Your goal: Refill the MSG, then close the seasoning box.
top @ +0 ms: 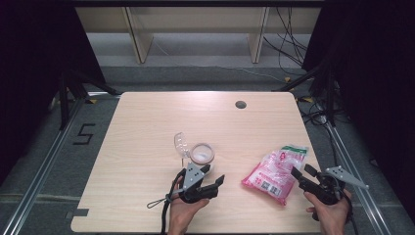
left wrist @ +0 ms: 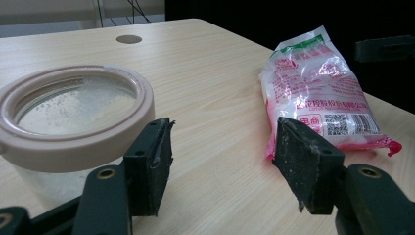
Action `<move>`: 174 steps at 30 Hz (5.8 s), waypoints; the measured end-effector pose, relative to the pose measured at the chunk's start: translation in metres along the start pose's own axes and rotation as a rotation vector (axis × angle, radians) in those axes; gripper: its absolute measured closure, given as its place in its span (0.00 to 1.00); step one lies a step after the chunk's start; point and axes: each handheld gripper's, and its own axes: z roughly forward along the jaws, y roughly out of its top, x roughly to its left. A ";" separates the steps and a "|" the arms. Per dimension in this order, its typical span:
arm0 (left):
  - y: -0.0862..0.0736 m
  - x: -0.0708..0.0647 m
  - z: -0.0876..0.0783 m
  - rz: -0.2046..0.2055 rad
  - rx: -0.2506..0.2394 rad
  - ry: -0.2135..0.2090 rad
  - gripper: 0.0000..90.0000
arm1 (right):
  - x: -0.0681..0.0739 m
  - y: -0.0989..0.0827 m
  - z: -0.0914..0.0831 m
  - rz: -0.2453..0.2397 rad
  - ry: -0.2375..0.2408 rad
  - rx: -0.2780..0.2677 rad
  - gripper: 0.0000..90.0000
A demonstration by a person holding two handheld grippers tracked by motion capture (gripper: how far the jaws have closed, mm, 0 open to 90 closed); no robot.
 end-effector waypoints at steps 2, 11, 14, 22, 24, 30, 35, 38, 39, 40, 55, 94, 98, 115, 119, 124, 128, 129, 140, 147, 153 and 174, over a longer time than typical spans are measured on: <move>0.000 0.001 -0.002 0.002 0.003 0.000 0.43 | 0.005 0.000 -0.002 -0.011 0.007 -0.019 0.41; 0.004 0.005 -0.015 -0.004 -0.022 0.036 0.42 | 0.023 -0.001 -0.007 -0.071 0.056 -0.029 0.34; 0.005 0.007 -0.020 0.017 -0.020 0.047 0.42 | 0.025 -0.002 -0.008 -0.098 0.046 -0.009 0.34; 0.005 0.009 -0.026 0.002 -0.010 0.050 0.42 | 0.033 -0.004 -0.011 -0.075 0.056 0.016 0.33; 0.005 0.010 -0.027 0.013 -0.009 0.057 0.43 | 0.034 -0.004 -0.009 -0.095 0.078 -0.015 0.32; 0.007 0.015 -0.037 0.015 -0.011 0.054 0.43 | 0.036 -0.004 -0.010 -0.111 0.096 0.021 0.31; 0.009 0.020 -0.048 0.026 -0.011 0.089 0.47 | 0.036 -0.004 -0.009 -0.139 0.084 0.026 0.31; 0.008 0.025 -0.052 0.036 -0.020 0.090 0.52 | 0.036 -0.005 -0.008 -0.147 0.080 0.003 0.31; 0.007 0.026 -0.055 0.042 -0.013 0.105 0.56 | 0.037 -0.005 -0.008 -0.146 0.086 -0.003 0.31; 0.006 0.028 -0.057 0.046 -0.014 0.103 0.60 | 0.036 -0.004 -0.010 -0.163 0.083 0.016 0.31; 0.000 0.056 -0.064 0.073 -0.026 0.243 0.99 | 0.038 -0.004 -0.008 -0.167 0.098 0.025 0.34; 0.029 0.077 -0.049 0.078 -0.042 0.291 0.99 | 0.041 -0.005 -0.007 -0.177 0.116 0.003 0.34; 0.029 0.076 -0.048 0.073 -0.033 0.293 0.99 | 0.040 -0.004 -0.007 -0.187 0.117 -0.006 0.34; 0.031 0.073 -0.043 0.084 -0.043 0.277 0.99 | 0.042 -0.004 -0.007 -0.169 0.131 0.020 0.34; 0.033 0.071 -0.043 0.094 -0.035 0.280 0.99 | 0.042 -0.004 -0.007 -0.178 0.155 0.026 0.35; 0.034 0.069 -0.042 0.097 -0.038 0.274 0.99 | 0.044 -0.005 -0.007 -0.169 0.133 0.020 0.35; 0.034 0.066 -0.039 0.105 -0.046 0.254 0.99 | 0.043 -0.004 -0.007 -0.188 0.130 0.024 0.35; 0.034 0.064 -0.038 0.100 -0.043 0.253 0.99 | 0.043 -0.005 -0.007 -0.192 0.125 0.025 0.35; 0.035 0.060 -0.037 0.100 -0.048 0.228 0.99 | 0.045 -0.005 -0.008 -0.157 0.143 0.018 0.35; 0.033 0.059 -0.038 0.091 -0.049 0.202 0.94 | 0.044 -0.005 -0.006 -0.190 0.143 0.001 0.35; 0.031 0.056 -0.038 0.104 -0.031 0.182 0.83 | 0.045 -0.006 -0.007 -0.189 0.141 0.020 0.35; 0.024 0.037 -0.045 0.136 -0.021 0.145 0.45 | 0.048 -0.007 -0.004 -0.186 0.176 0.025 0.34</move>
